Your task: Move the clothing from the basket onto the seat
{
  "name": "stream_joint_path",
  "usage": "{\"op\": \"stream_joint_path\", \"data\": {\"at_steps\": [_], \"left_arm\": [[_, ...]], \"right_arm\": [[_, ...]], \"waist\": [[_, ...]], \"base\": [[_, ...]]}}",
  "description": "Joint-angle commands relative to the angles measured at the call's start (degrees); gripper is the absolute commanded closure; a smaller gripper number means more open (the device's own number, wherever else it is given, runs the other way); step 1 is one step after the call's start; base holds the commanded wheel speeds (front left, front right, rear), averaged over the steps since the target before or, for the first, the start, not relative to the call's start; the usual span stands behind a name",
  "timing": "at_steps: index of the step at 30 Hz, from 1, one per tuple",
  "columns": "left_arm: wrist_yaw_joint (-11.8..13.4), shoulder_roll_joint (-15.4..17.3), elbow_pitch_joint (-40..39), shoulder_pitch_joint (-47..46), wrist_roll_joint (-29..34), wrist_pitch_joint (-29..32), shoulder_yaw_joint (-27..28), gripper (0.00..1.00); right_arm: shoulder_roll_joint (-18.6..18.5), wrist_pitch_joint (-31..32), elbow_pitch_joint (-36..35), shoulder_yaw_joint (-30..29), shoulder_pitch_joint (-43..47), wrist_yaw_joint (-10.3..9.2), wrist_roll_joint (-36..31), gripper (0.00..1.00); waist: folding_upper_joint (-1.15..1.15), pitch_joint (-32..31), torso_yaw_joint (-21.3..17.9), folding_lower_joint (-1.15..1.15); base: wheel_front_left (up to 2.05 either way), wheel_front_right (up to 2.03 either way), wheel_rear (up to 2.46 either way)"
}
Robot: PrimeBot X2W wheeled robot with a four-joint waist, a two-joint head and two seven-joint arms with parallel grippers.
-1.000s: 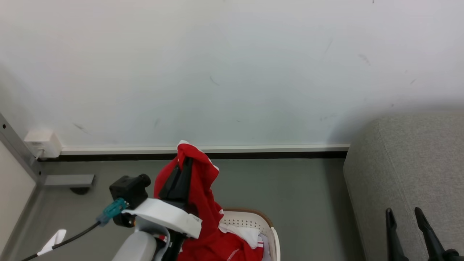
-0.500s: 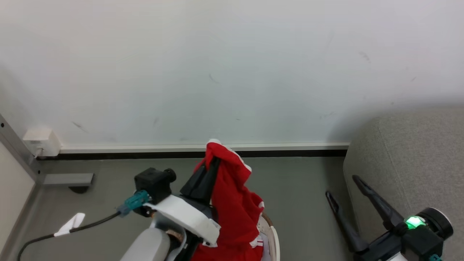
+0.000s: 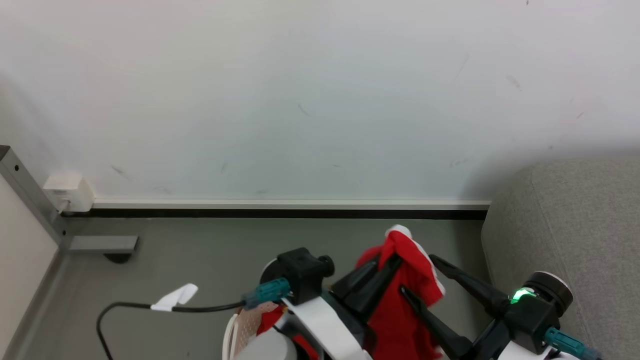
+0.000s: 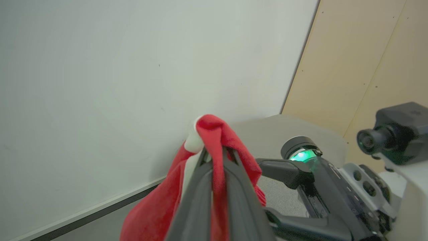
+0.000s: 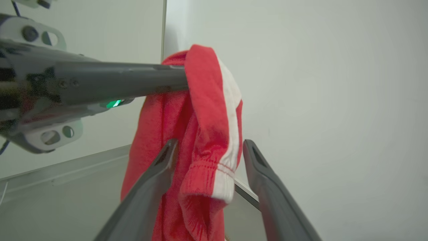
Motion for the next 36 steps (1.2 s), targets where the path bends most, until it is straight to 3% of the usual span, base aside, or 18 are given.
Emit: {"op": "stream_joint_path", "data": {"at_steps": [1,10,11,12,13,16,18,19,20,21,22,36], "left_arm": [[-0.3,0.5,-0.7,-0.8,-1.2,0.2,-1.2,1.00],[-0.4,2.9,-4.6,-3.3,-6.9,-1.0,-9.4,1.00],[-0.4,3.3,-4.9,-3.7,-7.8,-1.1,-10.2,1.00],[-0.4,3.6,-5.0,-3.9,-8.5,-1.4,-10.7,1.00],[-0.4,3.9,-5.0,-4.2,-9.0,-1.7,-11.1,1.00],[-0.4,4.9,-3.6,-4.7,-9.5,-3.2,-11.4,1.00],[-0.4,5.2,-2.4,-5.0,-9.7,-4.2,-11.5,0.62],[-0.4,5.2,-1.8,-5.0,-9.8,-4.7,-11.6,0.51],[-0.4,5.5,-1.1,-5.2,-9.3,-5.0,-11.7,0.19],[-0.4,5.5,-0.6,-5.2,-9.3,-5.5,-11.7,0.04],[-0.4,5.4,0.0,-5.1,-9.3,-5.8,-11.7,0.00],[-0.4,4.1,6.9,-4.7,-7.6,-9.0,-12.6,0.00]], "right_arm": [[-0.8,0.5,0.6,1.2,-1.3,-0.13,0.8,0.00],[-1.0,2.2,4.6,4.9,-2.9,-0.12,6.8,0.00],[-1.0,2.5,4.9,5.6,-3.0,-0.12,7.7,0.23],[-1.1,2.7,4.9,6.2,-3.3,-0.12,8.9,0.70],[-1.1,2.8,4.9,6.5,-3.3,-0.13,10.3,1.00],[-1.5,2.6,4.5,7.2,-3.5,-0.12,13.8,1.00],[-1.9,2.3,4.6,7.1,-3.6,-0.12,15.2,1.00],[-2.2,2.1,4.7,6.9,-3.5,-0.12,16.0,1.00],[-2.4,1.8,4.8,6.6,-3.4,-0.12,16.6,1.00],[-2.6,1.7,5.0,6.3,-3.4,-0.12,17.2,1.00],[-2.7,1.4,5.1,5.9,-3.2,-0.12,17.8,1.00],[-6.2,-0.7,5.1,-2.5,-1.7,-0.12,21.9,1.00]], "waist": [[0.00,0.0,0.2,0.00],[0.00,0.3,0.5,0.00],[0.00,0.4,0.6,0.00],[0.00,0.4,0.6,0.00],[0.00,0.4,0.6,0.00],[0.00,0.5,0.5,0.00],[0.00,0.5,0.3,0.00],[0.00,0.6,0.1,0.00],[0.00,0.6,-0.1,0.00],[0.00,0.7,-0.3,0.00],[0.00,0.7,-0.5,0.00],[0.00,1.5,-4.8,0.00]], "base": [[0.00,0.00,0.00],[0.00,0.00,0.00],[0.00,0.00,0.00],[0.00,0.00,0.00],[0.00,0.00,0.00],[0.00,0.00,0.00],[0.00,0.00,0.00],[0.00,0.00,0.00],[0.00,0.00,0.00],[0.00,0.00,0.00],[0.00,0.00,0.00],[0.00,0.00,0.00]]}}
